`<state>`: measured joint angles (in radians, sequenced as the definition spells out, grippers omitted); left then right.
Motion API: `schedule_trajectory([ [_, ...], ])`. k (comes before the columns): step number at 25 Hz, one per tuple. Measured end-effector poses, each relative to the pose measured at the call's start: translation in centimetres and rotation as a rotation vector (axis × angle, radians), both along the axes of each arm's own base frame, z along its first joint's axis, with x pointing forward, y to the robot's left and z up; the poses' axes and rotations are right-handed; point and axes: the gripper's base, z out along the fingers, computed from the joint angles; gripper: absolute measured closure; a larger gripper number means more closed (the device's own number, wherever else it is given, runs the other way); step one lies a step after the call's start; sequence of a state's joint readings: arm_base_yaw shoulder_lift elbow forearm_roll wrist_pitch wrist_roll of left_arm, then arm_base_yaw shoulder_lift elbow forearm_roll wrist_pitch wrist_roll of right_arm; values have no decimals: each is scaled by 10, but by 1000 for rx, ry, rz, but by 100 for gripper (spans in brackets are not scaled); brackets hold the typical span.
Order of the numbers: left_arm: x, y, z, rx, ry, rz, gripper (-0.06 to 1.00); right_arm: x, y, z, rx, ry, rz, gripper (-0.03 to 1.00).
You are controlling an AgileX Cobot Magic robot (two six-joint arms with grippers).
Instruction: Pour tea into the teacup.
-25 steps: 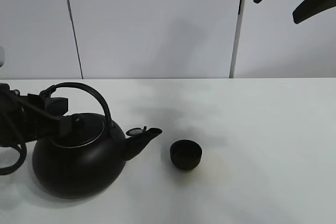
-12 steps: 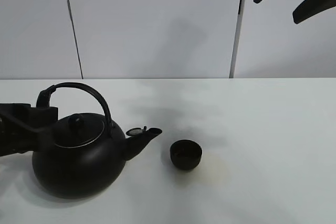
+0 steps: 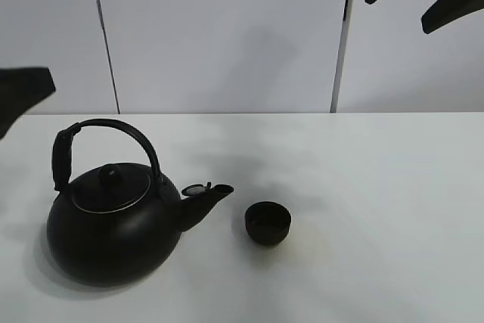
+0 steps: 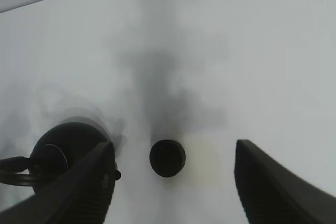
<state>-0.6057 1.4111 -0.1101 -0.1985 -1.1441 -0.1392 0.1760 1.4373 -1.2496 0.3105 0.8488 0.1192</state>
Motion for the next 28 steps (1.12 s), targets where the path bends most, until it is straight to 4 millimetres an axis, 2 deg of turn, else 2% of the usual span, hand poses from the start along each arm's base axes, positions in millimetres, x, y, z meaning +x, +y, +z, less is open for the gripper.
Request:
schedule_trajectory([
  [3,4,-9,21,-54,-16,-49,58,0,0,0,0,1,0,51],
  [5,10,-19,35,-33,41,-104,58,0,0,0,-1,5,2,51],
  [10,32,-42,92,76,154,-179,49,-3,0,-2,-5,31,10,51],
  [14,48,-53,131,109,291,-169,44,-5,0,-3,-9,62,20,51],
  [17,60,-63,147,93,425,-159,43,-7,0,-4,-12,82,27,51],
  [21,80,-83,150,78,614,-164,43,-9,0,-5,-15,106,34,51],
  [25,101,-103,136,106,773,-173,43,-10,0,-6,-18,123,40,51],
  [28,111,-110,129,128,846,-169,43,-11,0,-6,-22,126,45,51],
])
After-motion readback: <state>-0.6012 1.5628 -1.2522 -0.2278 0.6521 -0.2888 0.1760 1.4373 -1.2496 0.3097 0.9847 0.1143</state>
